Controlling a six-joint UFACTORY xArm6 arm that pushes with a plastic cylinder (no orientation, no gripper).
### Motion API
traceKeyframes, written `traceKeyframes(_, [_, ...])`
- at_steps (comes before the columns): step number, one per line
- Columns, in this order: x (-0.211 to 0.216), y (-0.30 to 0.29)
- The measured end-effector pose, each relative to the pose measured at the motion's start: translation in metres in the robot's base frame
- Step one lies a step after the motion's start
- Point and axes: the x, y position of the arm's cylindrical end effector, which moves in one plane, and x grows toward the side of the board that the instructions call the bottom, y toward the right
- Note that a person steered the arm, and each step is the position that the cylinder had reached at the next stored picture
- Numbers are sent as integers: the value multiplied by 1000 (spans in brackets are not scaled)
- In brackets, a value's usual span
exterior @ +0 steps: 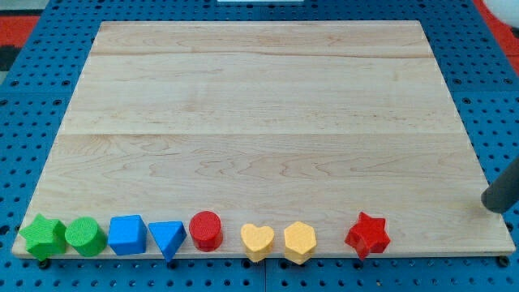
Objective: Move the red star to the top center of the board
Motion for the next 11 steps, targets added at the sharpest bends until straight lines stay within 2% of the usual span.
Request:
traceKeyframes(1, [3, -34])
traceKeyframes(2, [27, -76])
traceKeyframes(3, [49, -88])
traceKeyframes(6, [50, -163])
traceKeyframes(7, [35, -203])
traceKeyframes(8, [-3, -231])
traceKeyframes(9, [-34, -241])
traceKeyframes(10, [-30, -219])
traceKeyframes(11, [43, -192])
